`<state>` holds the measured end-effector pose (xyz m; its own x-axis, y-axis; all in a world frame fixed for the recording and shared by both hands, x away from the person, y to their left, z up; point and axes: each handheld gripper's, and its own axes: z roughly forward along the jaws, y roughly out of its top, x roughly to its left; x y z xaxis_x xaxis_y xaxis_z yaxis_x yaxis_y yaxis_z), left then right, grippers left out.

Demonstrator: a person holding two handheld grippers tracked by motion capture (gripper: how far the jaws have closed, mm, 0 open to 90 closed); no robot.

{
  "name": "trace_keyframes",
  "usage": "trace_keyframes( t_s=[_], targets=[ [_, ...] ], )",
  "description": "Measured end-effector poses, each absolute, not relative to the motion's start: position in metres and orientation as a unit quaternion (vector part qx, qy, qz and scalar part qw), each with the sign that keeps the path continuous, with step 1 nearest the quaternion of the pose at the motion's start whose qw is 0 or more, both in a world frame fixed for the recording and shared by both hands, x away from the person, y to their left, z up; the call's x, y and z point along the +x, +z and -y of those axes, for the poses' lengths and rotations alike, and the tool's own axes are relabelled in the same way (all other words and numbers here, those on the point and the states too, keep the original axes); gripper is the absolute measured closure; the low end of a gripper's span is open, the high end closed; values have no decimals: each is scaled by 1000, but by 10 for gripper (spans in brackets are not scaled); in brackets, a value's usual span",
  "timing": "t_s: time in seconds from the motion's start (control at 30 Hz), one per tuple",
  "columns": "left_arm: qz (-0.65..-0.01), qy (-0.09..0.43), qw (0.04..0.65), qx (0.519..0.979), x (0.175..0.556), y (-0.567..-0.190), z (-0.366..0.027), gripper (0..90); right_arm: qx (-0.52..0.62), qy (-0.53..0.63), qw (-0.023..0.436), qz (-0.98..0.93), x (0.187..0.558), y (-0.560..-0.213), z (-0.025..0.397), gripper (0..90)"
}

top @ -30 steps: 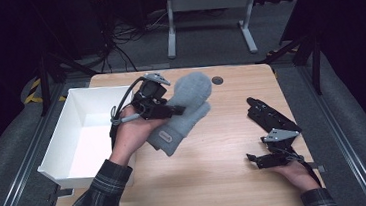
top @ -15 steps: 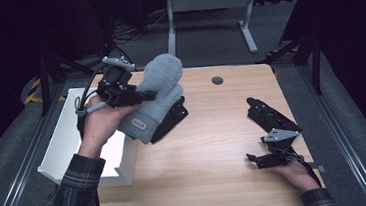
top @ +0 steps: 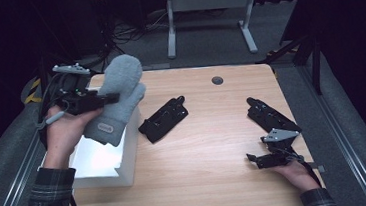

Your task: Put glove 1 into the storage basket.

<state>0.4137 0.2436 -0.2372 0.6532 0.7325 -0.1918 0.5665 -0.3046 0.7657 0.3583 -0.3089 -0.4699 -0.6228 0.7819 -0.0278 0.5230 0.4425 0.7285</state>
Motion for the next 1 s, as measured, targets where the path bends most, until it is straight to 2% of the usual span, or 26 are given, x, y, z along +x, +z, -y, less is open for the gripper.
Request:
trace_keyframes(
  t_s=[0.17, 0.4, 1.0],
  targets=[
    [-434, 109, 417, 791, 413, -249, -261, 723, 394, 352, 184, -829, 358, -470, 309, 110],
    [-476, 94, 407, 774, 418, -282, -282, 724, 393, 352, 184, -829, 358, -470, 309, 109],
    [-522, 41, 377, 764, 431, -368, -285, 722, 393, 352, 184, -829, 358, -470, 309, 110]
  ],
)
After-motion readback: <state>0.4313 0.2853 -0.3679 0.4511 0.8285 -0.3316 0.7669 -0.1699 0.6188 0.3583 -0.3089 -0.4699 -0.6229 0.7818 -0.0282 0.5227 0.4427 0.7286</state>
